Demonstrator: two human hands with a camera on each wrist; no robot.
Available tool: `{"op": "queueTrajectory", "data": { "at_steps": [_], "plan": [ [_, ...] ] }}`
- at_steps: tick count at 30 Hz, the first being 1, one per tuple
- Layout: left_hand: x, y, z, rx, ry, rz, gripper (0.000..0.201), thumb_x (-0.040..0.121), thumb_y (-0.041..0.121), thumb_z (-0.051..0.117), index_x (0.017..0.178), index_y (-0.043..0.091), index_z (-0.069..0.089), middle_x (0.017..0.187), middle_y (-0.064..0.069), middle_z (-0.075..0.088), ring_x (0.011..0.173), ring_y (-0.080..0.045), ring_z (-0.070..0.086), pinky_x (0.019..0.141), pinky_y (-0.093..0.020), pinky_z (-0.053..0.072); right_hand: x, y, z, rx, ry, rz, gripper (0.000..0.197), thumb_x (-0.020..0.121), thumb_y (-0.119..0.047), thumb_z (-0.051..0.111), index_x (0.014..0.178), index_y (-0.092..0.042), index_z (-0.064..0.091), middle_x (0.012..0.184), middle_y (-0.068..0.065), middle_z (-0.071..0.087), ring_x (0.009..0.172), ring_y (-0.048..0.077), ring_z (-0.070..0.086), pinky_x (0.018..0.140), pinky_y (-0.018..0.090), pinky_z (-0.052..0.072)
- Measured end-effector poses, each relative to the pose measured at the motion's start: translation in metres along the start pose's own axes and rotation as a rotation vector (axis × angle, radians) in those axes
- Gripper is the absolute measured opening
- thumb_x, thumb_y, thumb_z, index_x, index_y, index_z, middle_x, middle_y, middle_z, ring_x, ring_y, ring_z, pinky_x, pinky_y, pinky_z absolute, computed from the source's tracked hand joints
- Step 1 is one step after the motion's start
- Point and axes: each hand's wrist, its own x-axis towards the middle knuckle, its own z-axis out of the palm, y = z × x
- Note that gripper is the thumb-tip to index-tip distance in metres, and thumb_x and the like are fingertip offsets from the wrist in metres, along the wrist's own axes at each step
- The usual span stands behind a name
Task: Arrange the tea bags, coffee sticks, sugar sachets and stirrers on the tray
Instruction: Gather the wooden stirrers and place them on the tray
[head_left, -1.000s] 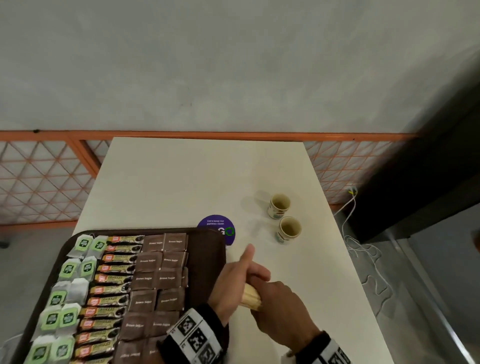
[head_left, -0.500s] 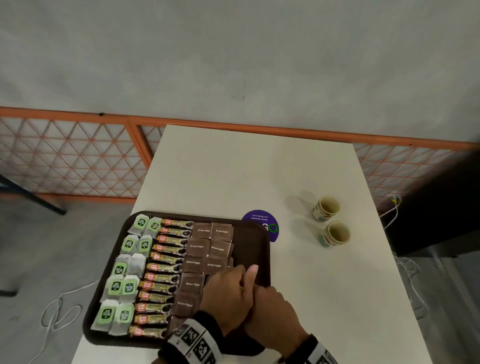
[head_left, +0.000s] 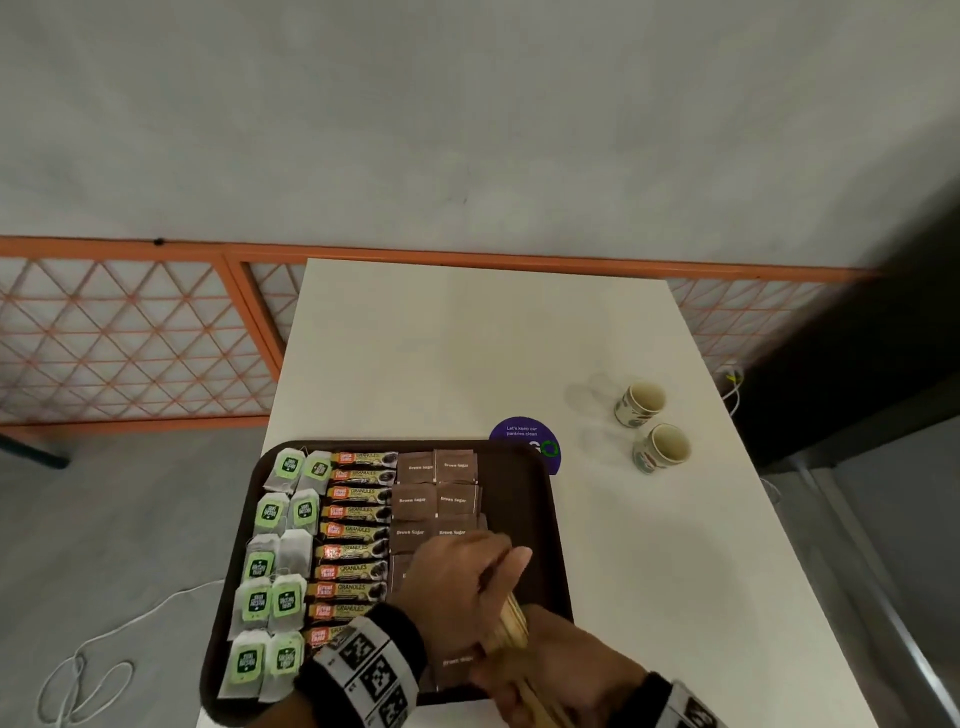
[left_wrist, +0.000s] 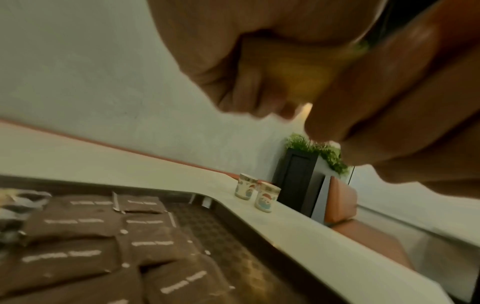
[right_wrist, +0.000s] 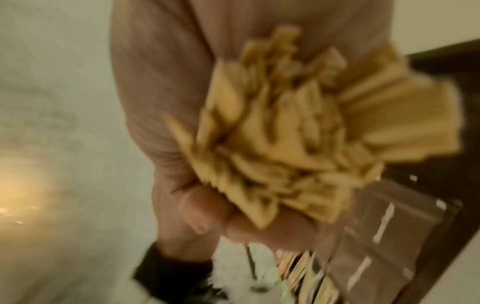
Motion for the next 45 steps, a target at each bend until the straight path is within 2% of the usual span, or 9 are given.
{"op": "queueTrajectory", "data": {
  "at_steps": [2, 4, 9, 13, 21, 29, 38, 42, 45],
  "plan": [
    [0.0, -0.013, -0.01, 0.038, -0.044, -0.142, 0.051, 0.093, 0.068, 0.024, 0.114, 0.035, 0.056, 0.11, 0.019, 0.055, 0.089, 0.0, 0.058, 0.078, -0.026, 0.05, 0.017, 0.007, -0.006, 0.083, 0.121, 0.038, 0.009, 0.085, -0.007, 0.064, 0.078, -0.012, 0.064, 0.062, 0.002, 0.058, 0.049, 0.013, 0.053, 0.05, 0.023, 0.046],
    [-0.006, -0.028, -0.021, -0.04, 0.0, -0.239, 0.047, 0.095, 0.061, 0.033, 0.131, 0.035, 0.049, 0.123, 0.022, 0.045, 0.104, 0.002, 0.056, 0.083, -0.022, 0.048, 0.038, 0.022, -0.016, 0.034, 0.38, 0.072, 0.007, 0.085, -0.005, 0.06, 0.081, -0.009, 0.063, 0.061, 0.003, 0.057, 0.046, 0.014, 0.052, 0.047, 0.025, 0.044],
    [-0.041, -0.053, -0.041, -0.083, -0.032, -0.282, 0.011, 0.098, 0.037, 0.051, 0.099, 0.036, 0.062, 0.089, 0.021, 0.064, 0.082, 0.007, 0.059, 0.066, -0.01, 0.043, 0.085, 0.05, -0.033, -0.181, 0.827, 0.256, 0.025, 0.085, -0.019, 0.059, 0.106, -0.005, 0.059, 0.091, 0.01, 0.069, 0.06, 0.019, 0.067, 0.044, 0.019, 0.048],
    [-0.069, -0.071, -0.045, -0.138, -0.173, -0.298, 0.011, 0.096, 0.034, 0.055, 0.089, 0.037, 0.064, 0.085, 0.015, 0.068, 0.085, -0.002, 0.061, 0.072, -0.02, 0.05, 0.096, 0.052, -0.024, -0.248, 0.918, 0.337, 0.037, 0.085, -0.027, 0.061, 0.115, -0.007, 0.055, 0.111, 0.011, 0.065, 0.097, 0.029, 0.068, 0.076, 0.033, 0.057],
    [-0.078, -0.065, -0.05, -0.275, -0.294, -0.316, 0.01, 0.096, 0.03, 0.057, 0.095, 0.029, 0.067, 0.09, 0.017, 0.069, 0.087, 0.009, 0.059, 0.072, -0.008, 0.044, 0.095, 0.048, -0.012, -0.344, 0.952, 0.4, 0.059, 0.088, -0.044, 0.064, 0.129, -0.008, 0.042, 0.131, 0.013, 0.053, 0.12, 0.033, 0.055, 0.094, 0.04, 0.047],
    [-0.081, -0.077, -0.06, -0.214, -0.371, -0.335, 0.012, 0.096, 0.034, 0.057, 0.098, 0.027, 0.066, 0.096, 0.016, 0.069, 0.089, 0.007, 0.061, 0.078, -0.012, 0.049, 0.088, 0.039, -0.002, -0.595, 0.98, 0.437, 0.045, 0.09, -0.035, 0.063, 0.123, -0.011, 0.046, 0.124, 0.007, 0.054, 0.111, 0.024, 0.058, 0.087, 0.033, 0.048],
    [-0.084, -0.082, -0.065, -0.224, -0.31, -0.372, 0.013, 0.097, 0.031, 0.056, 0.094, 0.027, 0.068, 0.094, 0.014, 0.07, 0.091, 0.009, 0.059, 0.078, -0.012, 0.046, 0.094, 0.037, 0.001, -0.737, 0.901, 0.239, 0.014, 0.097, -0.021, 0.054, 0.11, -0.015, 0.054, 0.114, 0.003, 0.055, 0.089, 0.018, 0.054, 0.079, 0.03, 0.049],
    [-0.089, -0.086, -0.071, -0.235, -0.273, -0.396, 0.013, 0.096, 0.031, 0.056, 0.091, 0.028, 0.068, 0.091, 0.014, 0.071, 0.088, 0.007, 0.061, 0.076, -0.013, 0.046, 0.095, 0.037, -0.006, -0.731, 0.961, 0.242, 0.017, 0.096, -0.019, 0.053, 0.113, -0.016, 0.053, 0.121, 0.005, 0.05, 0.111, 0.024, 0.054, 0.084, 0.035, 0.049],
    [-0.093, -0.092, -0.08, -0.256, -0.247, -0.421, 0.013, 0.096, 0.029, 0.057, 0.088, 0.028, 0.067, 0.087, 0.016, 0.071, 0.084, 0.003, 0.063, 0.077, -0.017, 0.05, 0.093, 0.037, -0.012, -0.726, 0.903, 0.231, 0.005, 0.097, -0.02, 0.05, 0.099, -0.016, 0.052, 0.114, 0.005, 0.055, 0.102, 0.022, 0.057, 0.084, 0.033, 0.051]
  ]
}}
